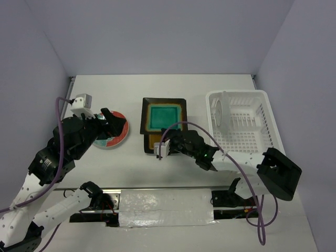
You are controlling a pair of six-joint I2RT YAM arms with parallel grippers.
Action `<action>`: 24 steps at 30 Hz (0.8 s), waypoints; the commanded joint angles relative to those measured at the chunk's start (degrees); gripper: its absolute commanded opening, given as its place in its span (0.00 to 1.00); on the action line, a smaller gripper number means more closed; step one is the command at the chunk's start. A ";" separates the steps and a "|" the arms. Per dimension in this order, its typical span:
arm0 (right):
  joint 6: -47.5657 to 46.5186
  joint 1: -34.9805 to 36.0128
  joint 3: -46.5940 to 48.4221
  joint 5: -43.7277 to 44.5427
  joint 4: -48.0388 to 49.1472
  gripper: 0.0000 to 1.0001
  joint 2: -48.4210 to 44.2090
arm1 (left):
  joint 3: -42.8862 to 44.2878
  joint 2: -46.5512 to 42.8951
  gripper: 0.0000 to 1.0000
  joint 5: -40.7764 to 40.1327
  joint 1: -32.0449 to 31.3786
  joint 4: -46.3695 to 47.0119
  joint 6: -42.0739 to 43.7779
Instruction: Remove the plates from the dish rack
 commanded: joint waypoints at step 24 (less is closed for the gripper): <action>-10.72 4.64 -4.69 5.74 45.95 0.00 22.27 | -4.82 -5.62 1.00 -1.31 0.19 4.12 2.70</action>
